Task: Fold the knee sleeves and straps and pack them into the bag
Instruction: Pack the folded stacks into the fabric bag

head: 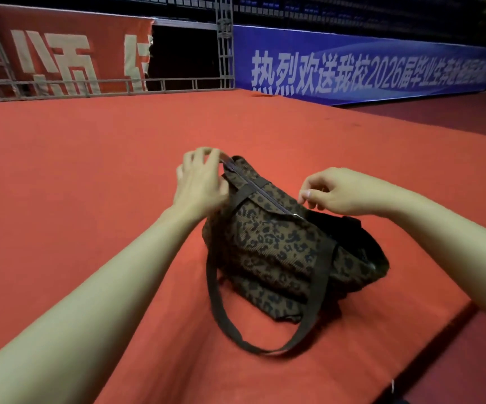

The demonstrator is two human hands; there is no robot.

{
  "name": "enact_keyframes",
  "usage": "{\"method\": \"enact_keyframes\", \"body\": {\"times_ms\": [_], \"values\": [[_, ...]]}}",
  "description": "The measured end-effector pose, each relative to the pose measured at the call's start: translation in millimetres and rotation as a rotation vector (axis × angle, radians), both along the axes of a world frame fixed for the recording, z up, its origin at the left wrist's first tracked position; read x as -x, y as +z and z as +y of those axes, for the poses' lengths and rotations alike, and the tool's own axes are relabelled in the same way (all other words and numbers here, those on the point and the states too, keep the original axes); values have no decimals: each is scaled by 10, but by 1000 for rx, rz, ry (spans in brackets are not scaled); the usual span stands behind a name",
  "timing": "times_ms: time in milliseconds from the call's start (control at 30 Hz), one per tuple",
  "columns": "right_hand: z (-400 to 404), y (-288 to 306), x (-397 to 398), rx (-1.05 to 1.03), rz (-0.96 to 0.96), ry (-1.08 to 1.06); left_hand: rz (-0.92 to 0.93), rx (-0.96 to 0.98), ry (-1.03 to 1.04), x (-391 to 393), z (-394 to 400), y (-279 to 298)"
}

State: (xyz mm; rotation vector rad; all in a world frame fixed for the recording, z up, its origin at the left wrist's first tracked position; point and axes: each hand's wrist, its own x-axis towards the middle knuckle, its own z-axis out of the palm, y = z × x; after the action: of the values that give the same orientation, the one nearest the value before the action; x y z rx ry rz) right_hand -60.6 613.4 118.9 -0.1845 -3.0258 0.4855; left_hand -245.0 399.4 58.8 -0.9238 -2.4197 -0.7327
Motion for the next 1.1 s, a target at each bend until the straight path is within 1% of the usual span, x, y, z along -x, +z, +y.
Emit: {"method": "enact_keyframes", "body": {"times_ms": [133,167,267,333,400,533,567,600,667,700,767,867,933,1000,1100], "values": [[168,-110,-138,-209,-33,24,181,161,-265,-365,255,-151],[216,-107,-206,-239,-51,47,199,188,-317,-434,305,-167],[354,-128,-430,-335,-178,64,137,282,-456,-590,407,-207],[407,-195,-548,-396,-258,57,60,348,-489,-665,438,-252],[421,-275,-613,-383,-282,48,-4,369,-481,-705,454,-315],[399,-437,-590,-339,-197,50,-55,326,-432,-733,472,-338],[371,-468,-587,-360,-149,35,-62,318,-422,-734,481,-328],[344,-500,-588,-432,-53,30,-62,313,-412,-737,489,-313],[286,-588,-577,-606,158,87,-50,296,-402,-749,500,-285],[257,-642,-567,-624,196,129,-46,287,-400,-752,505,-274],[191,-718,-543,-572,126,144,-40,269,-408,-759,505,-260],[138,-809,-453,-461,75,14,13,218,-434,-768,496,-291],[68,-836,-362,-354,42,21,34,157,-444,-773,486,-331],[9,-842,-240,-276,-72,70,28,106,-442,-784,474,-365],[-3,-795,-170,-181,-241,69,26,79,-425,-810,496,-393]]}}
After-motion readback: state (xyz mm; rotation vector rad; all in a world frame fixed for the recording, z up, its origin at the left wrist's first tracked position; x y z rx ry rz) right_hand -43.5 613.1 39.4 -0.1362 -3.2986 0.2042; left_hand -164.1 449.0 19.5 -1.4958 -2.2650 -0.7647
